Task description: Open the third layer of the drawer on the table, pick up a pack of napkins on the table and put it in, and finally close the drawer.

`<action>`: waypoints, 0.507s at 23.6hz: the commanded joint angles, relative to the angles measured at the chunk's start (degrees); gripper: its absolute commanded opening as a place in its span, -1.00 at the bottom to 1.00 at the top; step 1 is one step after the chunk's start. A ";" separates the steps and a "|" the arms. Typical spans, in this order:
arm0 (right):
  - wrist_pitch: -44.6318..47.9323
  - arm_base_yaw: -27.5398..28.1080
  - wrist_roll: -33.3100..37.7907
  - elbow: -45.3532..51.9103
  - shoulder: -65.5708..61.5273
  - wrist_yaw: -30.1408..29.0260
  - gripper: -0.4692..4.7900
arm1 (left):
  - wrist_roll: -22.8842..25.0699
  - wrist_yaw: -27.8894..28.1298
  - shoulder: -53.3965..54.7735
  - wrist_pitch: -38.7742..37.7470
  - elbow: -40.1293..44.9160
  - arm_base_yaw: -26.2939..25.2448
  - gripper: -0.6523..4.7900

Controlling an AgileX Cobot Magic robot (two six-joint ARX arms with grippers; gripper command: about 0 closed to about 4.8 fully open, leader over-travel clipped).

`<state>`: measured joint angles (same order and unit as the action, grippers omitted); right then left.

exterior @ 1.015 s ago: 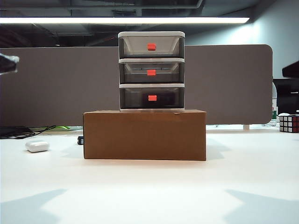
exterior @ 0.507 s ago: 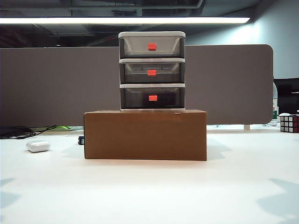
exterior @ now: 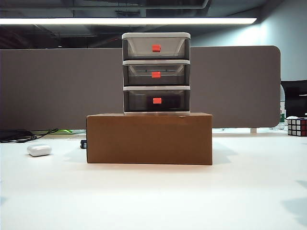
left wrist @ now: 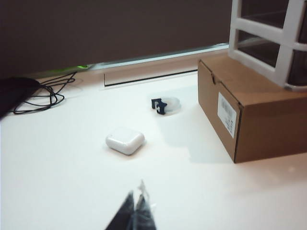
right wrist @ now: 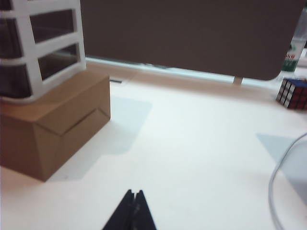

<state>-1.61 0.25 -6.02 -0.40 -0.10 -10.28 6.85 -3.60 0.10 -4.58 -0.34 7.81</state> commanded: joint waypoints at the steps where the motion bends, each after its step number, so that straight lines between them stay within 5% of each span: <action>1: 6.14 0.04 0.02 0.35 0.13 2.05 -0.84 | 0.04 -0.96 0.04 -0.68 -0.09 -0.07 -0.78; 6: 6.58 0.04 0.04 0.35 0.13 6.12 -0.84 | 6.45 -1.07 0.04 1.95 -0.07 -0.07 -0.78; 12: 6.19 -0.02 1.18 0.35 0.13 6.10 -0.84 | 4.55 -1.75 0.04 6.27 -0.09 -0.07 -0.78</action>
<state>3.97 0.25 -5.56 -0.40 -0.10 -4.49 12.32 -4.80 0.10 1.10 -0.32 7.81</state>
